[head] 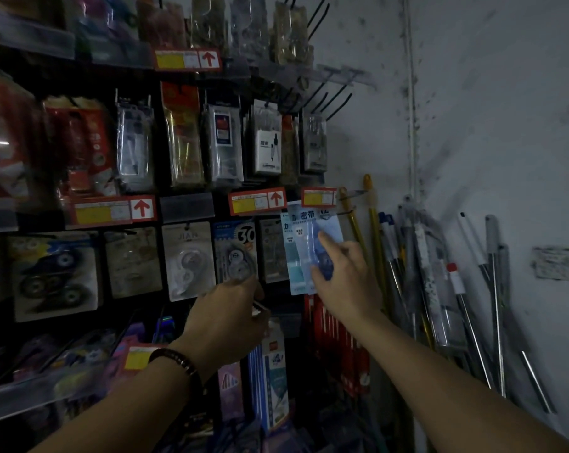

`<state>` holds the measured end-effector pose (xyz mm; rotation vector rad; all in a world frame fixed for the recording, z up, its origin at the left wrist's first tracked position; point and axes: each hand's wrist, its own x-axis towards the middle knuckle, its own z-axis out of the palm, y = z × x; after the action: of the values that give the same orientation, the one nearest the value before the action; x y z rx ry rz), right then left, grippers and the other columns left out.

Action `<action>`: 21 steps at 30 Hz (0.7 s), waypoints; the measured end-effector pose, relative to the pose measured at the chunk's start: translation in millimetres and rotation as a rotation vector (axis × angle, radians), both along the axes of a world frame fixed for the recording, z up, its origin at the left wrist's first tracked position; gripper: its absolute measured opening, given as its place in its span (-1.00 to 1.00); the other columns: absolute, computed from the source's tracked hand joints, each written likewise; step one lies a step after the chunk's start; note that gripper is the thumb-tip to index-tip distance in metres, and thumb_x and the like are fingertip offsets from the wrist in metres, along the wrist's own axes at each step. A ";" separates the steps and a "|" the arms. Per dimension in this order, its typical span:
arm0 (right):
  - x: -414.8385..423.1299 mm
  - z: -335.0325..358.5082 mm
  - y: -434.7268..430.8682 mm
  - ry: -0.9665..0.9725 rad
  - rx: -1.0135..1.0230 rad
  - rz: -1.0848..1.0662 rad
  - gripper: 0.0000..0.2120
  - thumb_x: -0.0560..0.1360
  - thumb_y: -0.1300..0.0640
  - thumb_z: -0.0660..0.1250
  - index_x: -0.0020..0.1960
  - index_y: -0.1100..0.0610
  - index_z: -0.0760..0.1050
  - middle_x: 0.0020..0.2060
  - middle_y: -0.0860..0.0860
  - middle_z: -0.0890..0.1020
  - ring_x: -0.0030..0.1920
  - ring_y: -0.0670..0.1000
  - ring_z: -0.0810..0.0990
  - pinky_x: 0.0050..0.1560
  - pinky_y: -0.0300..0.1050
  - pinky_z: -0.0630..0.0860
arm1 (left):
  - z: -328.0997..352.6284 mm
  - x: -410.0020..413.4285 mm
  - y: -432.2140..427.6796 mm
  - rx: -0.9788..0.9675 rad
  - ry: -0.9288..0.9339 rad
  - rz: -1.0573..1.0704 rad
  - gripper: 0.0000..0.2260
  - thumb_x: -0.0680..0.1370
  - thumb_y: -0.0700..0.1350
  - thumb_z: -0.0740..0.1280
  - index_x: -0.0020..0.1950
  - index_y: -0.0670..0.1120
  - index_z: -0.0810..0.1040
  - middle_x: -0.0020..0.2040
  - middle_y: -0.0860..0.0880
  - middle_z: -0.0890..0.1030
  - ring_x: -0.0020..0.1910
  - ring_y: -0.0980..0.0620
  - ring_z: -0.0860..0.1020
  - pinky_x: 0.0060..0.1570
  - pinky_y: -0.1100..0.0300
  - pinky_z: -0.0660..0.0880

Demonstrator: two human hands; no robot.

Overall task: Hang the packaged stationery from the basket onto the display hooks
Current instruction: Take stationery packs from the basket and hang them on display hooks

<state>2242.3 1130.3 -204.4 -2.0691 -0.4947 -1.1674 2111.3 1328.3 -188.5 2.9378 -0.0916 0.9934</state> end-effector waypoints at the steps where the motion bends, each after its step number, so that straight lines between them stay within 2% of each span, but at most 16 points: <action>1: 1.5 0.5 1.3 -0.002 -0.003 -0.001 -0.33 0.60 -0.12 0.40 0.64 -0.17 0.22 0.29 -0.04 0.37 0.15 -0.01 0.51 -0.09 -0.14 0.58 | -1.1 0.6 1.6 0.010 -0.002 0.004 -0.70 0.61 0.14 0.38 0.30 0.10 0.51 0.27 0.03 0.63 0.19 -0.06 0.62 0.16 -0.03 0.61; 3: 2.0 0.9 3.9 0.000 0.007 0.002 -0.33 0.60 -0.09 0.41 0.64 -0.15 0.23 0.28 -0.03 0.38 0.17 -0.01 0.51 -0.07 -0.16 0.58 | -3.2 2.4 3.2 0.023 -0.006 0.008 -0.71 0.61 0.15 0.37 0.29 0.11 0.51 0.26 0.05 0.62 0.18 -0.04 0.62 0.15 -0.02 0.60; 7: 0.2 2.3 5.3 0.017 0.043 -0.025 -0.35 0.62 -0.07 0.38 0.65 -0.13 0.23 0.30 0.02 0.37 0.20 0.04 0.51 0.01 -0.03 0.65 | -9.0 7.1 3.3 0.082 -0.008 0.022 -0.75 0.63 0.13 0.30 0.29 0.13 0.53 0.26 0.05 0.61 0.18 -0.05 0.61 0.12 0.02 0.57; 10: -1.3 4.2 3.8 0.036 0.036 -0.021 -0.36 0.63 -0.10 0.35 0.65 -0.14 0.21 0.28 0.01 0.37 0.17 0.04 0.52 -0.02 0.02 0.65 | -14.2 9.6 3.8 0.095 -0.003 0.018 -0.77 0.65 0.13 0.27 0.27 0.14 0.54 0.23 0.06 0.61 0.17 -0.06 0.61 0.16 0.00 0.55; 15: -2.2 4.1 0.0 0.027 0.045 -0.020 -0.39 0.60 -0.10 0.38 0.62 -0.15 0.31 0.18 -0.03 0.39 0.05 0.01 0.53 -0.05 0.00 0.64 | -18.7 10.1 5.7 0.085 0.005 0.015 -0.76 0.66 0.16 0.25 0.29 0.16 0.54 0.24 0.07 0.60 0.19 -0.06 0.60 0.22 -0.03 0.54; 21: 6.4 7.6 5.9 0.095 -0.006 -0.022 -0.37 0.60 -0.12 0.37 0.62 -0.16 0.27 0.18 -0.03 0.39 0.11 0.02 0.52 0.02 0.01 0.63 | -17.8 7.9 3.5 0.084 0.001 0.007 -0.76 0.65 0.15 0.26 0.28 0.14 0.54 0.23 0.06 0.60 0.20 -0.06 0.60 0.22 -0.02 0.54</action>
<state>2248.8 1136.2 -196.7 -2.1286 -0.4315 -1.0757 2119.2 1331.8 -206.3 3.0154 -0.1262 1.0140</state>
